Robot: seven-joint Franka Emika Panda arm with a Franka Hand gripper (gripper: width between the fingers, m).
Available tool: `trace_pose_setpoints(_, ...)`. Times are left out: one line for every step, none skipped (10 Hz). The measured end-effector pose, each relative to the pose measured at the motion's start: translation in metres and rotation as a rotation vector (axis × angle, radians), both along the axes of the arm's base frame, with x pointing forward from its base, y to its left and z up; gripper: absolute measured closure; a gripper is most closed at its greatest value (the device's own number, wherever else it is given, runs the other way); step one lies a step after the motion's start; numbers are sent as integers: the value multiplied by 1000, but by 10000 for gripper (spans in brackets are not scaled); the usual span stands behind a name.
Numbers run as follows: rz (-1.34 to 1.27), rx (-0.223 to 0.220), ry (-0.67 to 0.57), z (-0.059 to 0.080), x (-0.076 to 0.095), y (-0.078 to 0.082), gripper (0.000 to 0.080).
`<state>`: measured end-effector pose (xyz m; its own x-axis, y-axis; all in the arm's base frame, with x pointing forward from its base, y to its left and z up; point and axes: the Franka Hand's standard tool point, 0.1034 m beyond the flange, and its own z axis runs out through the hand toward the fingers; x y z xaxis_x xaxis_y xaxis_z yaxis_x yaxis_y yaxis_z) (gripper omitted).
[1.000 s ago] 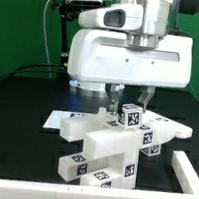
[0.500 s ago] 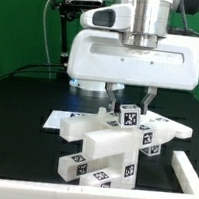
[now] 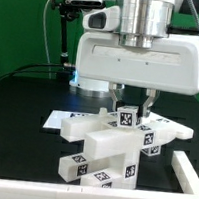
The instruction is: Assemble chair
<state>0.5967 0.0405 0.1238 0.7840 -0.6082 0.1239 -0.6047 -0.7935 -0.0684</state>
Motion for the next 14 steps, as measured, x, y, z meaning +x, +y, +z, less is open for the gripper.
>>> trace_pose_setpoints(-93,24,-2,0,1,0,518)
trace_pose_setpoints(-80,22,-2,0,1,1,517)
trace_pose_setpoints(-57,20,-1,0,1,1,517)
trace_pose_setpoints(26,4,0,-1,1,0,347)
trace_pose_setpoints(184,-19,5,-2,0,-2,199)
trace_pose_setpoints(390,-53,0,-5,1,-2,165)
trace_pose_setpoints(531,-72,7,-8,-1,0,165)
trace_pose_setpoints(692,-97,13,-8,-2,3,152)
trace_pose_setpoints(747,-108,15,-8,-2,1,151)
trace_pose_setpoints(801,-119,18,-8,-2,0,151)
trace_pose_setpoints(909,-140,28,-8,-1,0,151)
trace_pose_setpoints(1036,-167,39,-5,3,-1,151)
trace_pose_setpoints(1098,-180,39,-3,5,-2,151)
trace_pose_setpoints(1084,-177,41,-5,4,-2,151)
